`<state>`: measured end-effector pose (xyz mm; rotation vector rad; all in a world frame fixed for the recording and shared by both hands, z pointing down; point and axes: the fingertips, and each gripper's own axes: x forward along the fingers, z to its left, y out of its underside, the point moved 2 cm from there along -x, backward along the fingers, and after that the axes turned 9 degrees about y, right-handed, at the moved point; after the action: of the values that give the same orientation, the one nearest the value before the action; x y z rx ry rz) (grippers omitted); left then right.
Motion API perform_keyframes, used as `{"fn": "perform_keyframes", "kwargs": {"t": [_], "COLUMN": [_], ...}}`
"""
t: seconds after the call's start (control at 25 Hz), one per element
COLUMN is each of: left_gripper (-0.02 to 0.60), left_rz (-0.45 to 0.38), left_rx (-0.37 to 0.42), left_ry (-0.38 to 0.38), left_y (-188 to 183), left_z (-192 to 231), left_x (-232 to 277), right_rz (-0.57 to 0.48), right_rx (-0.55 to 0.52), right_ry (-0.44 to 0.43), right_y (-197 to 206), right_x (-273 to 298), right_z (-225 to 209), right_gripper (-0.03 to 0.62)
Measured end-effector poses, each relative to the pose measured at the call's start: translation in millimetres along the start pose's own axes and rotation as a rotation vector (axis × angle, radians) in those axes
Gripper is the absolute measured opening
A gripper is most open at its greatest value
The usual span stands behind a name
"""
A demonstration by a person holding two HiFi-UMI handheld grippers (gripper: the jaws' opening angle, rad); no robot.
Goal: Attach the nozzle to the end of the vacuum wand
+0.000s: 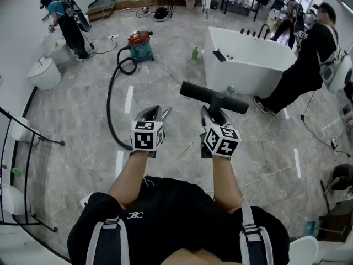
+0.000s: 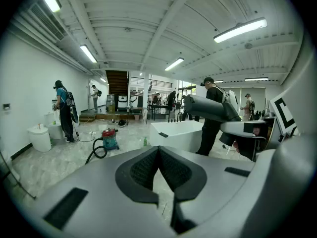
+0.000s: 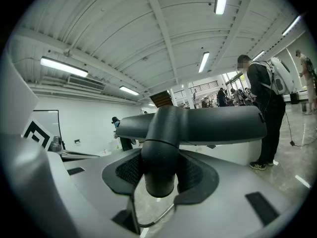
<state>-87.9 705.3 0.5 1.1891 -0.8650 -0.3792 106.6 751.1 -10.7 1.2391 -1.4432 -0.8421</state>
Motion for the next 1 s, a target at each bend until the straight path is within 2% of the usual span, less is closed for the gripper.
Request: {"fn": "perform_keyframes", "kwargs": {"t": [0.28, 0.56, 0.8, 1.0], "left_gripper": [0.009, 0.009, 0.009, 0.009], "left_rz": [-0.003, -0.005, -0.002, -0.004], "left_rx": [0.019, 0.043, 0.046, 0.047], "left_ry": [0.007, 0.033, 0.061, 0.078], "left_y": [-8.5, -32.0, -55.1, -92.4], "left_z": [8.6, 30.0, 73.4, 119.5], "left_x": [25.6, 77.5, 132.6, 179.5], "right_rz": [-0.004, -0.020, -0.035, -0.024], "right_rx": [0.008, -0.014, -0.019, -0.021], "right_ry": [-0.003, 0.005, 0.021, 0.021], "right_y": [-2.1, -19.9, -40.5, -66.8], "right_x": [23.6, 73.7, 140.7, 206.7], "right_z": [-7.9, -15.2, -10.7, 1.9], "right_gripper": [0.197, 0.198, 0.197, 0.196]}}
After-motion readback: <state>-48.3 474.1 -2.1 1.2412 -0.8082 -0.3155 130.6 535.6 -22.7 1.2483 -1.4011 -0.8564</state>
